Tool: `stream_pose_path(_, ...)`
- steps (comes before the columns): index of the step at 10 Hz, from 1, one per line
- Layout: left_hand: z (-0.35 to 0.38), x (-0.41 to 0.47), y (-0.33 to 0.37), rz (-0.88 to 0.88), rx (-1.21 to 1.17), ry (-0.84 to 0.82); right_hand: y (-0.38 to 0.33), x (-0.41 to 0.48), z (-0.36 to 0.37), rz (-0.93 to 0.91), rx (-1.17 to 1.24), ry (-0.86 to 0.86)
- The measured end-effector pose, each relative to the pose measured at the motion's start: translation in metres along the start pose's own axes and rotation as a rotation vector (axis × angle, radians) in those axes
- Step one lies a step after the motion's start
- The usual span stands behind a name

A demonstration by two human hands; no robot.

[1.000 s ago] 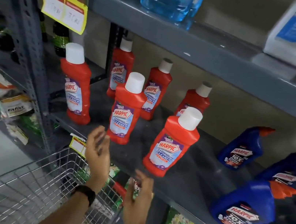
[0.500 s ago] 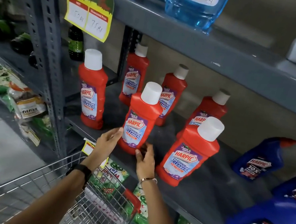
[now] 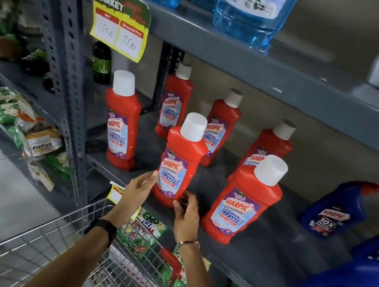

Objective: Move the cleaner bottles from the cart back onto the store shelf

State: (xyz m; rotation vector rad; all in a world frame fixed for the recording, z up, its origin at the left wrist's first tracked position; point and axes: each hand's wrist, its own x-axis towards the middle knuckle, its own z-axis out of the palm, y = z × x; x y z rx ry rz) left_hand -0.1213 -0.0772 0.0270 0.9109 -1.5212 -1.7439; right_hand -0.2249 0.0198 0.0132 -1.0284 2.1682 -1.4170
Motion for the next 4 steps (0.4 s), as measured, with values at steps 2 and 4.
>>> stream_pose_path(2, 0.017, -0.043, 0.012, 0.22, -0.137, 0.283, -0.009, -0.04, -0.014, 0.033, 0.243, 0.173)
stream_pose_path(4, 0.056, -0.103, 0.067, 0.507, -0.127, 0.3, -0.066, -0.093, -0.091, -0.125, 0.374, 0.189)
